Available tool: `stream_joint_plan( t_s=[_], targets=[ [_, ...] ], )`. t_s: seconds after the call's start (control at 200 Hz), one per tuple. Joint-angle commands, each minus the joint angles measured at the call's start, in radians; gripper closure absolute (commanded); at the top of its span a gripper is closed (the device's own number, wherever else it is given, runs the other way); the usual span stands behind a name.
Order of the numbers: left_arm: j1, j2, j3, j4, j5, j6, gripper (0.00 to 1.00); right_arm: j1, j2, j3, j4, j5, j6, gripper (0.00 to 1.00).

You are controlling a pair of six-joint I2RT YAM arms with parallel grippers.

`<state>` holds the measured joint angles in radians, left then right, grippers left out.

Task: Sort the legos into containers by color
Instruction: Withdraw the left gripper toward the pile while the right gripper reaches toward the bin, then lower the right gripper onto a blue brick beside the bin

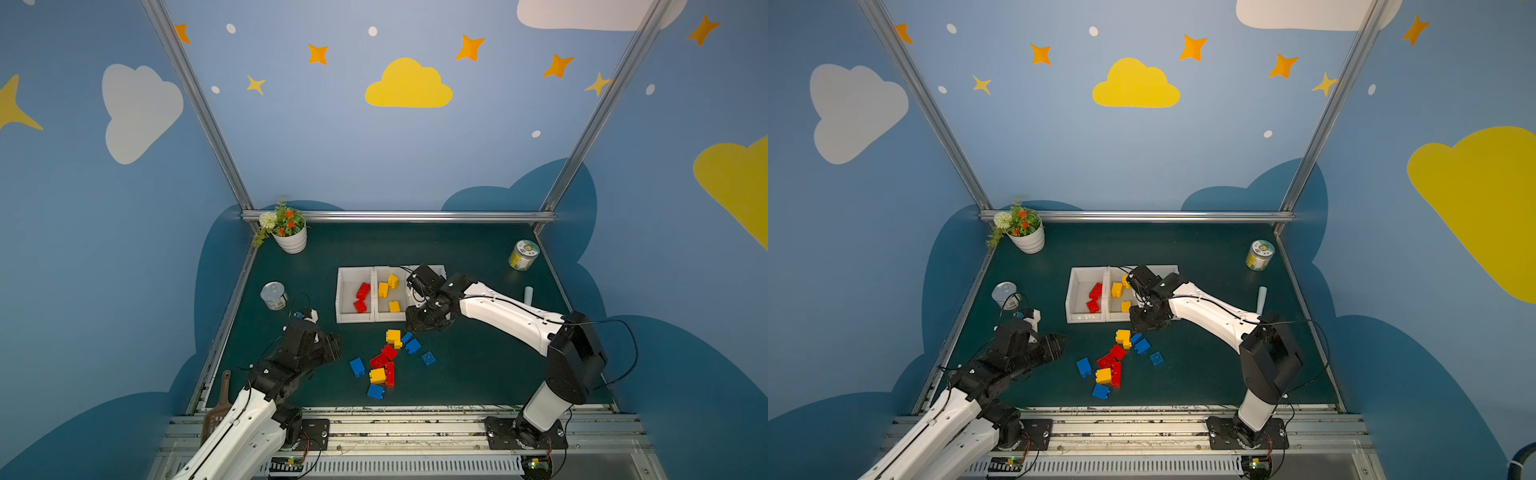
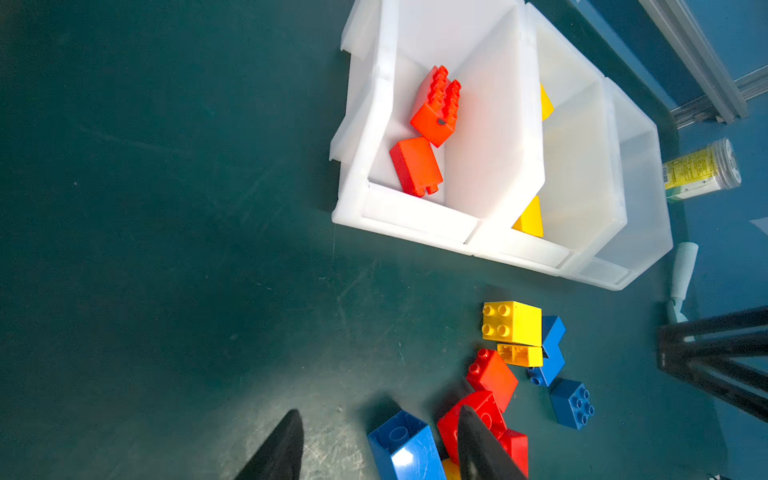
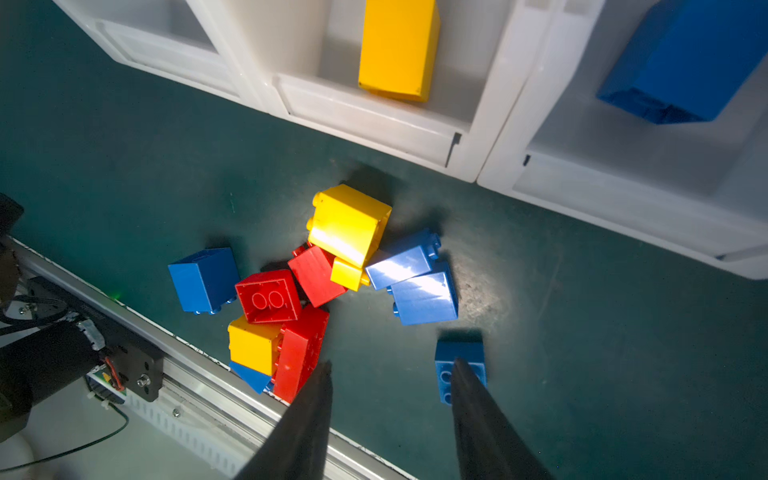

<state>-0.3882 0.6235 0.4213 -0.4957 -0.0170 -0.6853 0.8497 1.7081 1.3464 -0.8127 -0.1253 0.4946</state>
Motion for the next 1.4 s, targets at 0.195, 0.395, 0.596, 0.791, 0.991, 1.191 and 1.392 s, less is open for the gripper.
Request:
stream_joint_plan(
  t_s=[0.195, 0.395, 0.596, 0.791, 0.991, 1.191, 1.392],
  targets=[
    [-0.001, -0.041, -0.028, -0.015, 0.015, -0.019, 0.40, 0.050, 0.074, 0.077, -0.038, 0.044, 0.007, 0.53],
    [-0.002, -0.064, -0.038, -0.022, 0.012, -0.030, 0.40, 0.090, 0.154, 0.148, -0.072, 0.052, -0.014, 0.52],
    [-0.003, -0.094, -0.052, -0.031, 0.017, -0.045, 0.40, 0.094, 0.197, 0.177, -0.132, 0.114, -0.008, 0.49],
    [-0.004, -0.111, -0.069, -0.036, 0.021, -0.056, 0.40, 0.064, 0.188, 0.146, -0.128, 0.117, -0.045, 0.48],
    [-0.005, -0.111, -0.071, -0.033, 0.025, -0.060, 0.40, 0.050, 0.193, 0.107, -0.092, 0.091, -0.205, 0.45],
    [-0.008, -0.110, -0.069, -0.035, 0.028, -0.063, 0.40, 0.026, 0.201, 0.076, -0.062, 0.028, -0.251, 0.44],
    [-0.006, -0.110, -0.068, -0.038, 0.026, -0.071, 0.40, 0.028, 0.237, 0.074, -0.042, 0.004, -0.271, 0.42]
  ],
)
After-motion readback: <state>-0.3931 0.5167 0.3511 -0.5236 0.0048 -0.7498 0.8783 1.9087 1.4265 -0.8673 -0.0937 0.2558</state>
